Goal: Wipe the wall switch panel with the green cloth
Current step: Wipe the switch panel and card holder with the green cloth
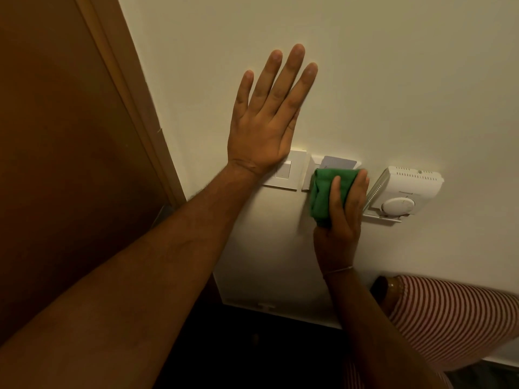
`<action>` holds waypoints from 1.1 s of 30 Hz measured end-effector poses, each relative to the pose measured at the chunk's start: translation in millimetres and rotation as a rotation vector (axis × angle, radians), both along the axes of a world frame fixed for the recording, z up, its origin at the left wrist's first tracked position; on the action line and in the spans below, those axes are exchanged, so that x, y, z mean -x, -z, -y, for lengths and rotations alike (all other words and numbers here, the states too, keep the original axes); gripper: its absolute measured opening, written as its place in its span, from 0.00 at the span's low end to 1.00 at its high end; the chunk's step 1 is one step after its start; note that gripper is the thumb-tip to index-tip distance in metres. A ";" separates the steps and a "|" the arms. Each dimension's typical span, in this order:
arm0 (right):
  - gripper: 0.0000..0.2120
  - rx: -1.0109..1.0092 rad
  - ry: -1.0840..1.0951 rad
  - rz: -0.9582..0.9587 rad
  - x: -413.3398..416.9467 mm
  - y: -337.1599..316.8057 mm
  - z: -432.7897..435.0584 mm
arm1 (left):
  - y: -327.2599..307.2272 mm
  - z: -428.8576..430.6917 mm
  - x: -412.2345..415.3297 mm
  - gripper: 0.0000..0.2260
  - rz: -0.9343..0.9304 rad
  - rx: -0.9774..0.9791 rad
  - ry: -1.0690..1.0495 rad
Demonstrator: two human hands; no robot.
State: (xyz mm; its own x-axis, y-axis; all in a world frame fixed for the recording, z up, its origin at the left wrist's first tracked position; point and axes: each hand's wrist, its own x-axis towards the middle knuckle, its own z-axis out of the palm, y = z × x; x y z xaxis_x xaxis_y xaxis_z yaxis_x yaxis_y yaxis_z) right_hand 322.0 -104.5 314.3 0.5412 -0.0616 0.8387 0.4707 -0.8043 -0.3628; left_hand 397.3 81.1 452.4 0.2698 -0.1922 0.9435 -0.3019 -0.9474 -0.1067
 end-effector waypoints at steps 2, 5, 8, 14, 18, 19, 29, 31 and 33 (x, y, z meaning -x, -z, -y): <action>0.21 0.008 0.035 0.027 -6.0 -5.1 -2.7 | -0.2 -0.5 -0.3 0.28 -0.001 -0.001 0.003; 0.21 0.059 0.034 -0.021 1.1 10.5 2.7 | 0.1 -1.7 -1.3 0.28 -0.011 -0.003 0.010; 0.23 0.076 0.003 -0.075 11.0 27.0 10.0 | 0.4 -3.2 -3.2 0.28 -0.033 -0.019 0.014; 0.20 0.011 -0.012 0.037 -5.5 -2.5 -2.5 | 2.6 -2.8 -7.8 0.36 -0.031 -0.036 0.009; 0.19 0.094 0.036 -0.009 1.5 10.2 -1.8 | 2.9 -3.6 -8.2 0.37 -0.043 -0.050 0.013; 0.20 0.117 0.044 -0.017 4.2 14.8 0.0 | 2.9 -3.6 -8.1 0.36 -0.044 -0.053 0.015; 0.24 0.176 0.013 0.050 -0.1 -7.6 -14.7 | 2.8 -2.7 -8.3 0.38 -0.035 -0.052 0.014; 0.31 0.256 -0.005 -0.034 8.3 10.3 -15.0 | 2.6 -3.5 -8.3 0.37 -0.045 -0.047 0.016; 0.32 0.324 -0.006 -0.094 14.2 27.7 -8.8 | 2.7 -4.2 -7.6 0.36 -0.049 -0.049 0.015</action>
State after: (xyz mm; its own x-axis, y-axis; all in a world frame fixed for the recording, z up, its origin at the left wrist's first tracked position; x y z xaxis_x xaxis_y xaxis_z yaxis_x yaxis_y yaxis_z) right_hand 307.8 -95.7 286.6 0.6163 0.2035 0.7608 0.4524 -0.8822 -0.1305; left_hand 404.9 85.3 449.8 0.3119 -0.2420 0.9188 -0.3222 -0.9366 -0.1374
